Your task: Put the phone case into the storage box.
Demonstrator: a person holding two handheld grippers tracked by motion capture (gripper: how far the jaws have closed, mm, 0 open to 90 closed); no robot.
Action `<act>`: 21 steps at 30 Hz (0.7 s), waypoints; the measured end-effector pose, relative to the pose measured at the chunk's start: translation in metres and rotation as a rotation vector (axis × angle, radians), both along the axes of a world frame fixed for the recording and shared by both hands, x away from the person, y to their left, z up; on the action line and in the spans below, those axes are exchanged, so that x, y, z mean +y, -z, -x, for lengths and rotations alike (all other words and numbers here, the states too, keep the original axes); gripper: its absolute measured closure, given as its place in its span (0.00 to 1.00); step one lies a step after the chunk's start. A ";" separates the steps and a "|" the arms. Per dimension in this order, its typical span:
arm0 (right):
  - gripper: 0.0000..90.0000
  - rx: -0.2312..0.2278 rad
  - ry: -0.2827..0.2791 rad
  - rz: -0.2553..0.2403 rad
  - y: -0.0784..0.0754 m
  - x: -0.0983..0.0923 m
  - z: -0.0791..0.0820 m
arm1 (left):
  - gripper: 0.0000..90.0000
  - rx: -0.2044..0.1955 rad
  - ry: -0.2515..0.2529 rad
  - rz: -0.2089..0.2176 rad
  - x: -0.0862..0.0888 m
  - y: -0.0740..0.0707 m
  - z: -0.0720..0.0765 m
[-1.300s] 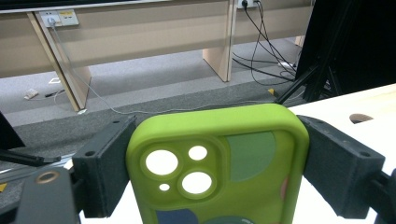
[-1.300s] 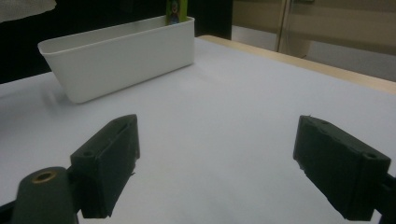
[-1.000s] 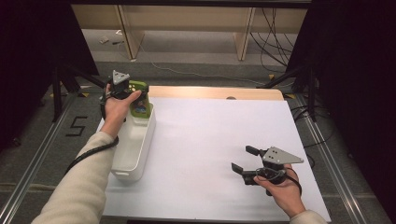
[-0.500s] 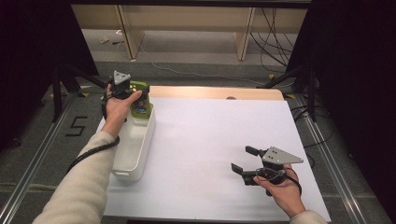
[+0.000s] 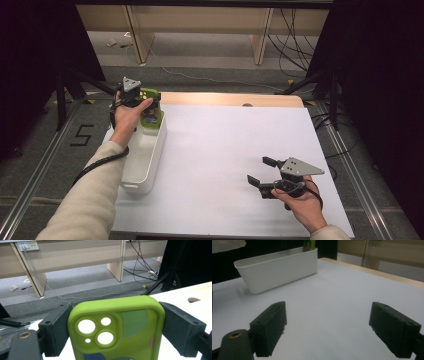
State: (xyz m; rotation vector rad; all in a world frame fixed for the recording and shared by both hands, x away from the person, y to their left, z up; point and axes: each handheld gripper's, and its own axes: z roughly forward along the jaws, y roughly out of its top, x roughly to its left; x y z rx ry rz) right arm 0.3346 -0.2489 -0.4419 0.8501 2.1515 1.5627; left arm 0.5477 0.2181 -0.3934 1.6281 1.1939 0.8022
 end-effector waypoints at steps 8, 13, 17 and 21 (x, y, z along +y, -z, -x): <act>0.17 0.001 -0.001 0.000 0.000 0.000 0.000 | 0.17 0.003 -0.002 0.000 0.000 0.003 0.000; 0.17 0.001 0.000 -0.001 0.000 0.000 0.000 | 0.17 0.005 -0.002 -0.004 0.000 0.003 -0.001; 0.17 0.000 -0.002 0.000 0.000 0.000 0.000 | 0.17 0.008 -0.003 -0.006 -0.001 0.003 -0.001; 0.17 0.002 -0.002 0.001 0.000 0.000 0.000 | 0.17 0.012 -0.005 -0.005 0.000 0.003 -0.001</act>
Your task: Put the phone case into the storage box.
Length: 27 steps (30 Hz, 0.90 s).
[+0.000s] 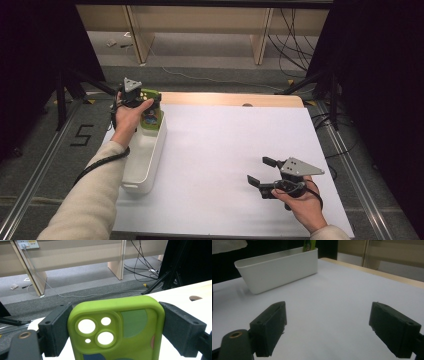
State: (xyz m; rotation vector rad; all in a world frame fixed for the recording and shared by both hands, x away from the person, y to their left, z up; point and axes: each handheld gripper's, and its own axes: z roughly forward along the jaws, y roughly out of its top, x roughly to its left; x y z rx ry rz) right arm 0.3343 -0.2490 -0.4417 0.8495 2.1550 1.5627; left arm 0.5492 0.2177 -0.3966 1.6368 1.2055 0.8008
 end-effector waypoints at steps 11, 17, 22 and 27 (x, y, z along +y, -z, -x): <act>0.17 0.001 -0.002 0.000 0.000 0.000 0.000 | 0.17 0.004 0.000 -0.012 -0.002 0.004 0.000; 0.17 0.002 -0.003 0.001 0.000 0.000 0.000 | 0.17 0.007 -0.002 -0.007 -0.001 0.007 0.000; 0.17 0.003 -0.004 0.002 0.001 0.001 0.000 | 0.17 0.012 0.000 -0.014 -0.002 0.008 0.001; 0.17 0.003 -0.004 0.002 0.001 0.000 0.000 | 0.17 0.014 0.002 -0.012 -0.001 0.009 0.001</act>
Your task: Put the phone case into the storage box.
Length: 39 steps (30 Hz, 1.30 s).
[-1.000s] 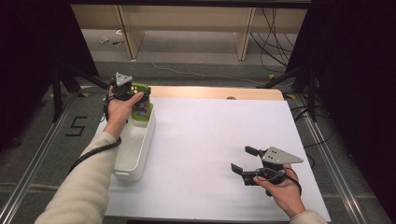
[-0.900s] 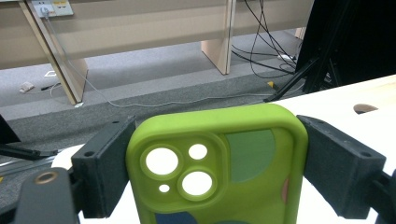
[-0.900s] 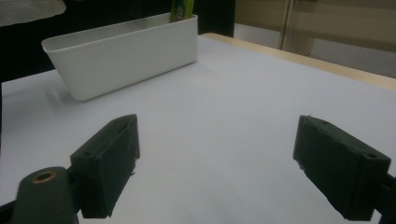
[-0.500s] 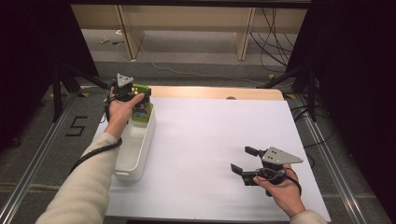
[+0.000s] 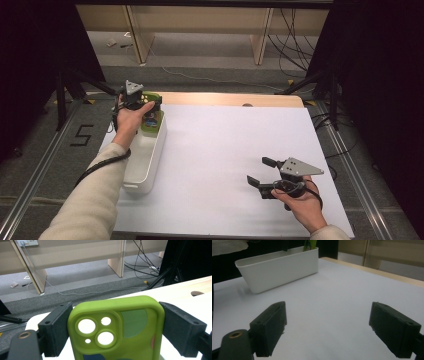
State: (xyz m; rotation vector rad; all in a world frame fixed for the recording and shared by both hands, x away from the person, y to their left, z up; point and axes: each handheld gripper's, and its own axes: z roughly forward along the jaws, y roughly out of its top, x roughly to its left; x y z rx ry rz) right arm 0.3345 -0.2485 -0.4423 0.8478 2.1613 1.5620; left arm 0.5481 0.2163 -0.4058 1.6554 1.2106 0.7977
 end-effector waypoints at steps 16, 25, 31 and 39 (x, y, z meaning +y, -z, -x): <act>0.17 0.003 -0.002 0.003 0.000 0.000 0.000 | 0.17 0.027 -0.001 -0.001 0.000 0.006 0.001; 0.17 0.004 0.000 0.002 0.000 0.000 0.000 | 0.17 0.038 -0.001 0.000 0.000 0.008 0.000; 0.17 0.006 0.000 0.002 0.000 0.000 0.000 | 0.17 0.048 -0.001 0.003 0.000 0.011 0.000; 0.17 0.009 0.001 0.000 0.000 0.000 0.000 | 0.17 0.055 0.001 0.005 -0.001 0.013 -0.001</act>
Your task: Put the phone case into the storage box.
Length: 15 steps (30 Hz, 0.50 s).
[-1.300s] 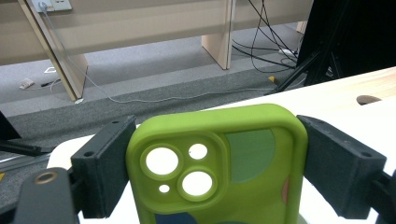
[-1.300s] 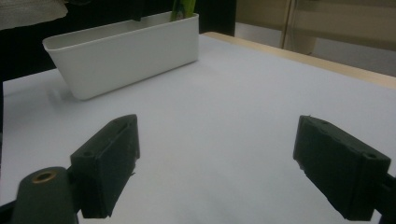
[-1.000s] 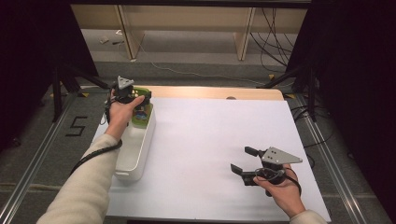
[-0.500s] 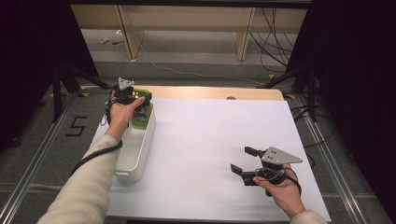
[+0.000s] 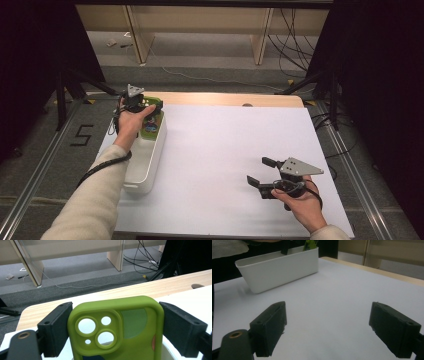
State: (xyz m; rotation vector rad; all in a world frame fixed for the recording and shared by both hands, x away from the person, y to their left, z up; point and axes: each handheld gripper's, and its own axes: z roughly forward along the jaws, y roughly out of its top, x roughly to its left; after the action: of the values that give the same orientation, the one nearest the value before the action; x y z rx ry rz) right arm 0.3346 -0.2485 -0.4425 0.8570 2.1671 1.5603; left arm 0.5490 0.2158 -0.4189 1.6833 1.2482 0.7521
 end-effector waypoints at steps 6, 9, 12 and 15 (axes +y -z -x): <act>0.17 0.000 0.000 0.000 0.000 0.000 0.000 | 0.17 0.006 0.001 0.000 0.000 0.002 0.000; 0.17 -0.002 0.002 -0.001 0.000 0.000 0.000 | 0.17 0.008 0.000 0.000 -0.001 0.002 0.000; 0.17 0.000 0.002 0.000 0.000 0.000 0.000 | 0.16 0.011 0.002 0.001 0.000 0.003 -0.001; 0.17 0.000 0.001 0.000 0.000 0.000 0.000 | 0.16 0.013 0.003 0.003 0.000 0.003 -0.001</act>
State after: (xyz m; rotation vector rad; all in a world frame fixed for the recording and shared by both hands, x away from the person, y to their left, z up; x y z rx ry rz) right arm 0.3346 -0.2486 -0.4424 0.8572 2.1663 1.5597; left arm 0.5499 0.2159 -0.4218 1.6895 1.2556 0.7380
